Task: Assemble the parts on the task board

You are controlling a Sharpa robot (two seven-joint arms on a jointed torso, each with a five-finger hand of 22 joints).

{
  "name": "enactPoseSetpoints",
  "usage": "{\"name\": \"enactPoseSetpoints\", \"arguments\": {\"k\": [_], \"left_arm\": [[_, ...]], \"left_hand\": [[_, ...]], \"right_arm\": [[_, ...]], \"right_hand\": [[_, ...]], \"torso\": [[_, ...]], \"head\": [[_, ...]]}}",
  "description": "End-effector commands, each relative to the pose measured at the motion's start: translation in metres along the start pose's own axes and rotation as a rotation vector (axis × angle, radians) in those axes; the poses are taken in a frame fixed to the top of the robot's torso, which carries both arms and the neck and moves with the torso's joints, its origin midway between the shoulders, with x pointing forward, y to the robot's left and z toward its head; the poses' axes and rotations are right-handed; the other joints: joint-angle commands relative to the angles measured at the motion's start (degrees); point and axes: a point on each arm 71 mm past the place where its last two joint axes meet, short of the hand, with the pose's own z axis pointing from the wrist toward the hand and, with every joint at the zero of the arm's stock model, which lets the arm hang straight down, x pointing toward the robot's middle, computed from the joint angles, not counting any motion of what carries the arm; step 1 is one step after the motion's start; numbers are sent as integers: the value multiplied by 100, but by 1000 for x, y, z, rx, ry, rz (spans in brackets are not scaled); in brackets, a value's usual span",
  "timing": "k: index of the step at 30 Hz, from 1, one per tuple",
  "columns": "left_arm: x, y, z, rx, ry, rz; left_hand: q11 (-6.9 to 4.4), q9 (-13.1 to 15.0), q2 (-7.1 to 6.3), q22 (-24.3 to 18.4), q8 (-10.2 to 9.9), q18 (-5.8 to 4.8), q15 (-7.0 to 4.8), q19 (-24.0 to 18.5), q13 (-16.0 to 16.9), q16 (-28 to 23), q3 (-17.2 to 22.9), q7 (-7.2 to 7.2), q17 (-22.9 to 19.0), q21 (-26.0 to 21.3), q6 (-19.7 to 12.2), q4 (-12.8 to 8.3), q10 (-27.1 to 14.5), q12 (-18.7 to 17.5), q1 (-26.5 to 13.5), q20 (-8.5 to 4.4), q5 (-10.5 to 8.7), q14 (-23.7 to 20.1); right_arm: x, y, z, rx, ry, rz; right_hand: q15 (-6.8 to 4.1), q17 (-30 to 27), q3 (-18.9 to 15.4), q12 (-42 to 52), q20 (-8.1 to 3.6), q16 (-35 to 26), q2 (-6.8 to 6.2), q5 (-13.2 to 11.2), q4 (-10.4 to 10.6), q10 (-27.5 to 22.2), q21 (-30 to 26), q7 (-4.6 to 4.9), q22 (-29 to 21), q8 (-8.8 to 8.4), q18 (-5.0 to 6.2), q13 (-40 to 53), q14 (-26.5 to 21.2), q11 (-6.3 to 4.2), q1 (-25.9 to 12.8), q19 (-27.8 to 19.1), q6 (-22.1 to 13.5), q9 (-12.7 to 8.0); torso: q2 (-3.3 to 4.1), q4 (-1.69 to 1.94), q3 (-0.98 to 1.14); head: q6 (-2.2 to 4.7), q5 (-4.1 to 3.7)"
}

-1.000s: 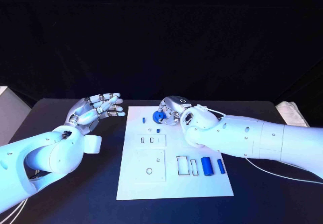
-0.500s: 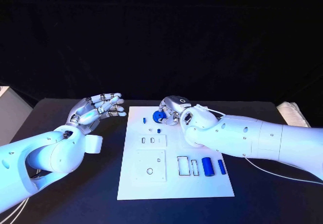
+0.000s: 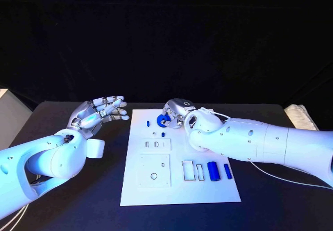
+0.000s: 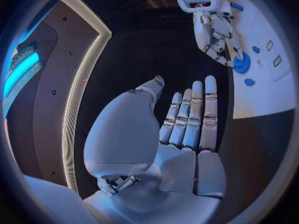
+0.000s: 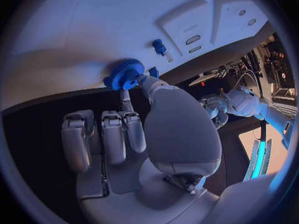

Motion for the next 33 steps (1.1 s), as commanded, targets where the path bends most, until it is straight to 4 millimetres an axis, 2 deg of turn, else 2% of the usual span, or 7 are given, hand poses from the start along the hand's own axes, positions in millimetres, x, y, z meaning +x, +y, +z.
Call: {"name": "enactPoseSetpoints", "arguments": {"k": [1,9,15,18,21,25,33], "left_arm": [[2,-1,1,3,20,-11],[3,0,1,1,21,-12],[3,0,1,1,21,-12],[3,0,1,0,20,-12],[2,0,2,0,20,-11],[2,0,1,0,19,-11],[2,0,1,-1,17,-10]], "left_hand": [[-7,6,16,8,30,50,-7,-30,-8,33,10,206,6,39,-41,-10,-26,16,-27,11,-20,-30],[-6,5,16,13,28,49,-5,-37,-9,38,8,207,8,46,-47,-10,-32,16,-31,12,-21,-37],[-5,5,16,15,28,49,-5,-40,-9,40,8,207,8,49,-49,-10,-35,15,-32,12,-21,-39],[-4,5,17,17,27,48,-4,-43,-9,43,6,209,9,53,-51,-7,-38,15,-37,13,-20,-42],[-4,5,17,17,27,48,-4,-43,-9,43,6,209,9,53,-51,-7,-38,15,-37,13,-20,-42],[-3,4,18,20,26,48,-3,-47,-10,46,5,211,10,56,-56,-5,-42,14,-41,13,-20,-45],[-2,4,18,21,25,48,-3,-48,-10,47,5,212,11,58,-58,-5,-44,14,-42,13,-20,-46]], "right_arm": [[2,1,0,-2,16,-6],[2,-1,0,5,17,-10],[5,-3,0,7,54,-2],[6,-4,0,9,71,4],[6,-4,0,10,79,8],[7,-5,0,9,87,11],[7,-7,-1,13,94,13]], "right_hand": [[27,1342,-22,-23,37,16,-59,-24,6,445,18,-2,1498,-25,-79,1328,570,28,-15,591,-45,-4],[29,1340,-18,-32,40,15,-47,-12,6,438,14,-3,1494,-31,-78,1320,570,27,-15,588,-50,-4],[65,1326,-201,-95,76,11,-110,-55,80,388,-13,35,1463,-145,-68,1270,566,63,-180,560,-183,-19],[91,1338,-633,-133,106,14,14,-108,183,357,-31,59,1446,-238,-62,1242,569,89,-640,544,-249,-12],[103,1352,-922,-142,117,18,96,-217,193,349,-34,71,1443,-284,-61,1236,572,103,-839,541,-273,-5],[105,1358,-993,-142,122,20,167,-146,189,349,-30,72,1449,-300,-62,1238,573,105,-845,546,-264,3],[105,1376,-1001,-125,123,26,184,-108,185,362,-12,71,1468,-301,-69,1252,577,104,-832,563,-253,8]], "torso": [[1,0,3],[-4,-3,3],[-1,-5,3],[-2,-1,4],[-4,-3,5],[-6,-1,2],[0,-8,4]], "head": [[1,-6],[-2,-6],[-3,-7],[-6,-6],[-9,-4],[-16,-5],[-9,-4]]}}
